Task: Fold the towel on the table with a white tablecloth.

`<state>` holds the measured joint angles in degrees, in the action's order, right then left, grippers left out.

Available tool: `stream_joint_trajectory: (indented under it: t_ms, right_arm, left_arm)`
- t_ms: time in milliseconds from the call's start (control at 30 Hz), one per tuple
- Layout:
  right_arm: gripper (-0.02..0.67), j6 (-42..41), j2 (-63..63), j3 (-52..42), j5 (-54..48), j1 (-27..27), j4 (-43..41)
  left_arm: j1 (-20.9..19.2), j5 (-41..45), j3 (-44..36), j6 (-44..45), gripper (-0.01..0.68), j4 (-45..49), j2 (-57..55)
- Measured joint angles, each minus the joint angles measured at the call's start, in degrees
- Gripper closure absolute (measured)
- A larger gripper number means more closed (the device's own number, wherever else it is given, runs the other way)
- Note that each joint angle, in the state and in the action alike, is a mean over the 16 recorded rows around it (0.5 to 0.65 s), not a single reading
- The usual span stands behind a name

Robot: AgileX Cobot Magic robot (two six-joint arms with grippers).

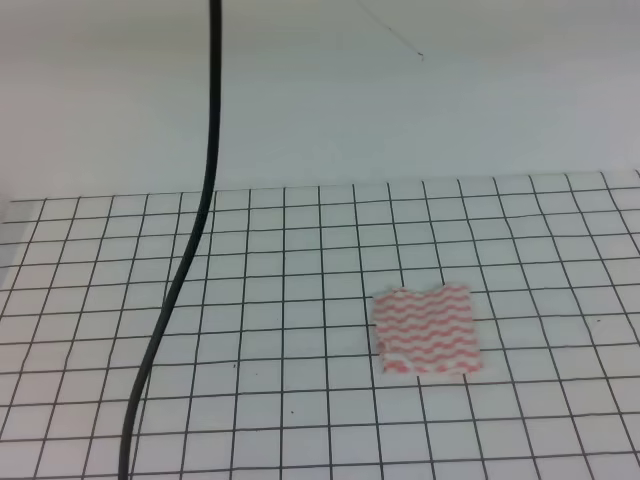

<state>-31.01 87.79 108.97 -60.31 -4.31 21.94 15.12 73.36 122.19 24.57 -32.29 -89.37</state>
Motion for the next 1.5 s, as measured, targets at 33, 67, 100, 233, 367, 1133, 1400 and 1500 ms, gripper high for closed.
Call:
stream_joint_trajectory:
  t_ms: [33,67,100,233,367,1133,1400,1500]
  right_arm:
    - [0.648,0.1,-2.3,-0.4,0.5,0.4,-0.2]
    - [0.648,0.2,-4.6,-1.0,1.1,0.6,-0.4]
    - [0.648,0.2,-6.9,-1.8,1.8,0.8,-0.6]
    - [0.648,0.3,-16.3,-7.3,5.1,1.0,-1.2]
    - [0.648,0.4,-25.7,-17.0,10.0,0.9,-1.4]
    - [0.648,-1.3,-62.4,-72.3,34.0,0.8,6.1]
    - [0.649,-1.1,-62.7,-73.9,31.8,0.8,6.1]
    - [0.649,-1.1,-62.7,-74.2,30.8,0.8,6.1]
  left_arm:
    - [0.0,0.0,-1.0,-0.1,0.673,0.1,1.7]
    - [0.0,-0.1,-2.1,-0.1,0.673,0.2,3.4]
    - [0.0,-0.3,-3.5,-0.2,0.673,0.3,5.2]
    - [0.0,-1.8,-10.7,-0.3,0.673,0.5,12.9]
    - [0.0,-4.9,-21.4,-0.3,0.673,-0.3,21.9]
    - [0.0,-36.7,-81.1,13.1,0.674,-33.3,57.8]
    - [0.0,-36.1,-81.7,14.9,0.675,-33.5,58.3]
    - [0.0,-36.7,-81.7,15.7,0.675,-33.2,58.3]
